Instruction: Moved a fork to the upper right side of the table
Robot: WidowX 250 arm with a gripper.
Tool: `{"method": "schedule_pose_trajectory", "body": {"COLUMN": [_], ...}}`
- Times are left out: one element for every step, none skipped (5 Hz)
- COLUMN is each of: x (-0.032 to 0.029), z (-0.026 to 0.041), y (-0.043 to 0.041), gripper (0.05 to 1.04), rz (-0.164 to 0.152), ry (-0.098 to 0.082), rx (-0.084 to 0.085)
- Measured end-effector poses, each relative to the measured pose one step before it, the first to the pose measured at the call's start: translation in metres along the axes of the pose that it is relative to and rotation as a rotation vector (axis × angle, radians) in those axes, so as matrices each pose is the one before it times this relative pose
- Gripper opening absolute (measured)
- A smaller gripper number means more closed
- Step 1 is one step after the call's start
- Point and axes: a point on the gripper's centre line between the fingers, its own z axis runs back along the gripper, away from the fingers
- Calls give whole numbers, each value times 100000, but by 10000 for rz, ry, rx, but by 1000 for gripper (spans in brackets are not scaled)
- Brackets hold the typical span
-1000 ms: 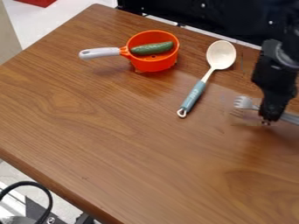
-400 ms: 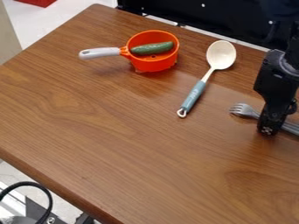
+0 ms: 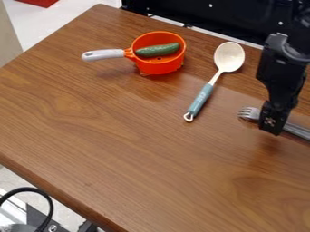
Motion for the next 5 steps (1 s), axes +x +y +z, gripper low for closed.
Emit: {"method": "schedule_pose_trajectory", "body": {"x": [1555, 2165, 1913, 1119, 806], "z": [1470, 500, -22, -52, -467], "y": [1193, 2492, 2700, 1289, 2141], "gripper": [1001, 1001, 1001, 1001, 1001], "rz": [-682, -1419, -2446, -2638, -2370], "ry": [266, 145, -389, -44, -305], "rx": [-216, 441, 466, 631, 551]}}
